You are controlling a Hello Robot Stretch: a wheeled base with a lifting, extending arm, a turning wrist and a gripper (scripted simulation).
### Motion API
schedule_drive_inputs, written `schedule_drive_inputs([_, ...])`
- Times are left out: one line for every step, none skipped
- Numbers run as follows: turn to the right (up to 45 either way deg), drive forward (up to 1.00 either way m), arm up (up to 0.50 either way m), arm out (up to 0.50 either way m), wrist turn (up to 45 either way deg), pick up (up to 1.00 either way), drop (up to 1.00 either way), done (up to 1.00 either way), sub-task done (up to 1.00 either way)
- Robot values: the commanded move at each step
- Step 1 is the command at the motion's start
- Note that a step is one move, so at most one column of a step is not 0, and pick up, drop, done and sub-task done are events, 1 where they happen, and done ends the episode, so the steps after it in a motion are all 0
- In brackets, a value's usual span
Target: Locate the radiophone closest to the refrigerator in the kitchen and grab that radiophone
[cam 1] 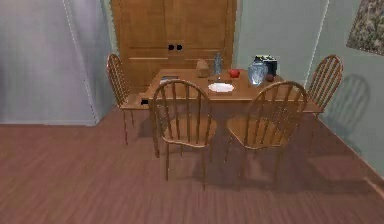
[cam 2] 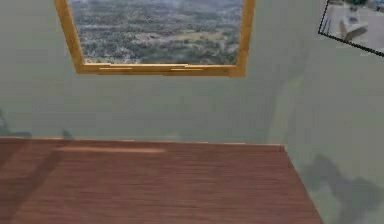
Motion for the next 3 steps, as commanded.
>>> schedule_drive_inputs([-24.0,0.00,0.00,0.00,0.0,0.00,0.00,0.00,0.00])
schedule_drive_inputs([0.0,1.00,0.00,0.00,0.0,0.00,0.00,0.00,0.00])
schedule_drive_inputs([-9.0,0.00,0.00,0.00,0.0,0.00,0.00,0.00,0.00])
